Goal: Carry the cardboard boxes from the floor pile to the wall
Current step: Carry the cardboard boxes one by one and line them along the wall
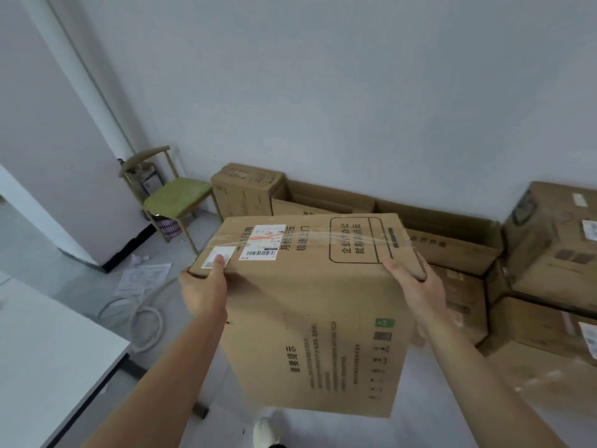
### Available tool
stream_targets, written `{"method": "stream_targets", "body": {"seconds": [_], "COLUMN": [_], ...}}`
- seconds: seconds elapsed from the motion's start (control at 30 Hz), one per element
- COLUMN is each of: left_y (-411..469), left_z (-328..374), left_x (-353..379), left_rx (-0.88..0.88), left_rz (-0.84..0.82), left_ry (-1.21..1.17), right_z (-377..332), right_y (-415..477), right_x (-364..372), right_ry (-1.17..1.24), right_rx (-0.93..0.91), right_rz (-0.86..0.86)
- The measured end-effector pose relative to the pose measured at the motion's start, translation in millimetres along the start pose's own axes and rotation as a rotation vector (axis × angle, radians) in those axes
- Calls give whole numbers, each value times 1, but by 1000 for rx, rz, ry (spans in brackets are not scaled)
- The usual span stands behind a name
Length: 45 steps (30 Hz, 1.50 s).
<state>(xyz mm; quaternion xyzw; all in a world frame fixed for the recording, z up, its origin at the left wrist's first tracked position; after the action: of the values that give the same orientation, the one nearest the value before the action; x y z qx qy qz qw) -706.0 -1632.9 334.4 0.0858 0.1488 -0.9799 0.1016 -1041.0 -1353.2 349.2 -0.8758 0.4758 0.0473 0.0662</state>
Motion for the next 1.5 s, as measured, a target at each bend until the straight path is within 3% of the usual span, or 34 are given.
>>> {"method": "stream_targets", "body": {"seconds": [0.3,0.57,0.77,1.03,1.17,1.37,1.5], "left_y": [251,420,549,689,767,895,961], "left_z": [73,100,94,142,140,87,43], "left_x": [84,154,196,232,252,317,368], "left_rx": [-41,-113,-217,-338,-365,-386,-347], "left_rz": [-58,-51,-78,-105,-124,-272,-306], "left_ry": [61,169,247,224,269,393,426], "right_z": [-12,25,56,44,48,118,160], "right_y": [172,278,379,476,505,535,559], "right_x": [205,335,443,575,639,724,757], "right_ry": [-46,-52,-142,-171,-142,-211,-194], "right_rx": [19,186,258,324,349,472,451], "right_rz": [-82,-140,-282,-380,-367,-214,-82]}}
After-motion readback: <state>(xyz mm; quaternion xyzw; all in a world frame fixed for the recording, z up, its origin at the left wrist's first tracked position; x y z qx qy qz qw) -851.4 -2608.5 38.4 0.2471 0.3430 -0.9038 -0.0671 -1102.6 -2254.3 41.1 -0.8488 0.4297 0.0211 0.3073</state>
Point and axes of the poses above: each hand's wrist, its own y-axis towards the middle knuckle, its own x-axis out of the palm, z = x × y, the point moved 9 cm from there along y, towards the middle knuckle, and after that the axes turned 3 degrees about -x, right-handed, at the moved point
